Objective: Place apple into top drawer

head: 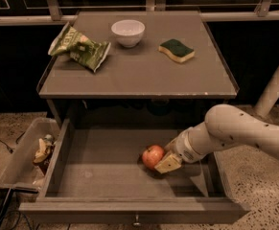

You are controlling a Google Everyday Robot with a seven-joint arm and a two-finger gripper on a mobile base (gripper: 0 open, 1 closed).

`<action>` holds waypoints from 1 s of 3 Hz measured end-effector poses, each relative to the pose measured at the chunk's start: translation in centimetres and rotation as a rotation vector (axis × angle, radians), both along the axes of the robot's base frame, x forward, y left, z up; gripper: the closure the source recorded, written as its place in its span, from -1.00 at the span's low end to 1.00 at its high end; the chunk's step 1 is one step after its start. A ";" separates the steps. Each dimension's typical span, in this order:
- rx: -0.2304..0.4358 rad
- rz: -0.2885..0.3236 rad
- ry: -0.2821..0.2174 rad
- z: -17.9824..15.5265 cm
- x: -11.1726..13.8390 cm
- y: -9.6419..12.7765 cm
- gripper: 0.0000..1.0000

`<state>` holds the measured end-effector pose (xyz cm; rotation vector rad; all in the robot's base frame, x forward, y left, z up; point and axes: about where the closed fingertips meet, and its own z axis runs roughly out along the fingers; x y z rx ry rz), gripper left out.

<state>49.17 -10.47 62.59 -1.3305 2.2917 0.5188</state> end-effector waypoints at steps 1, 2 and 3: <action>0.000 0.000 0.000 0.0 0.0 0.0 -0.77; 0.000 0.000 0.000 0.0 0.0 0.0 -1.00; 0.000 0.000 0.000 0.0 0.0 0.0 -1.00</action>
Offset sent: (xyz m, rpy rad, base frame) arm 0.0000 0.0000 0.0000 0.0000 0.0000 0.0000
